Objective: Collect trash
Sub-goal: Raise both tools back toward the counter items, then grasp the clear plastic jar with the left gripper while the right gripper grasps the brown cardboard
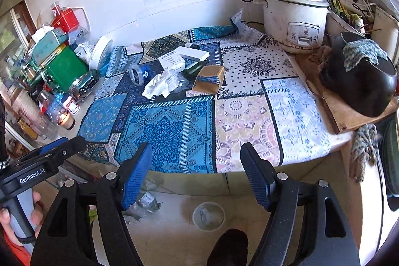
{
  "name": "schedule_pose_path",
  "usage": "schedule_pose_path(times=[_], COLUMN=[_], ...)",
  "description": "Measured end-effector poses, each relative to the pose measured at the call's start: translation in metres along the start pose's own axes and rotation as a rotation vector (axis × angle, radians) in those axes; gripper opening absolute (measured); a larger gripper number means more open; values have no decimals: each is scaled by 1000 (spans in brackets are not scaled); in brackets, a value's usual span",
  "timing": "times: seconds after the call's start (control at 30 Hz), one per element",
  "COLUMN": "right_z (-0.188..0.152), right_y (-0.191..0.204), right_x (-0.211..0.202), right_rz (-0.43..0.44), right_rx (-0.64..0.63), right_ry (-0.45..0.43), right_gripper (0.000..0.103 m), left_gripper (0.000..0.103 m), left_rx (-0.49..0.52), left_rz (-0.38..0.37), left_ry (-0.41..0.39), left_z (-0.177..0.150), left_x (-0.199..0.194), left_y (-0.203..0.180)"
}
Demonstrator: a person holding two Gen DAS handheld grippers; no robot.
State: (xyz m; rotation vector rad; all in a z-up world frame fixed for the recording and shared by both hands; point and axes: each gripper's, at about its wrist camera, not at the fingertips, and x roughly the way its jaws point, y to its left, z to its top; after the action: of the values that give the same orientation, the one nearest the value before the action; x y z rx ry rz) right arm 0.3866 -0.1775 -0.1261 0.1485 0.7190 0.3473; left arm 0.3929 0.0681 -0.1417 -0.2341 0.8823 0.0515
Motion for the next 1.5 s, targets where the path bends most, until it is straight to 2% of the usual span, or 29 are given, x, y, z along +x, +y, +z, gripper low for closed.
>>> schedule_pose_path(times=[0.3, 0.47, 0.6, 0.93, 1.07, 1.23, 1.27, 1.37, 1.5], right_z=[76, 106, 123, 140, 139, 139, 139, 141, 143], right_y=[-56, -77, -84, -63, -54, -45, -44, -46, -49], right_x=[65, 107, 136, 211, 233, 245, 245, 248, 248], right_rz=[57, 84, 142, 213, 213, 204, 208, 226, 213], right_rx=[-98, -140, -156, -283, -347, -399, -405, -387, -368], right_ry=[103, 169, 216, 346, 393, 371, 369, 368, 346], right_gripper=[70, 70, 70, 70, 70, 70, 69, 53, 51], left_gripper=[66, 66, 66, 66, 66, 66, 66, 66, 66], left_rx=[-104, -146, -160, -181, -180, -201, -203, -216, -217], left_rz=[59, 86, 103, 103, 99, 69, 65, 44, 31], left_ry=[68, 129, 181, 236, 270, 300, 303, 308, 306], left_z=[72, 90, 101, 126, 128, 131, 132, 134, 138], left_x=[85, 138, 177, 228, 244, 260, 262, 269, 278], left_y=[-29, -43, -48, -33, -28, -23, -23, -22, -26])
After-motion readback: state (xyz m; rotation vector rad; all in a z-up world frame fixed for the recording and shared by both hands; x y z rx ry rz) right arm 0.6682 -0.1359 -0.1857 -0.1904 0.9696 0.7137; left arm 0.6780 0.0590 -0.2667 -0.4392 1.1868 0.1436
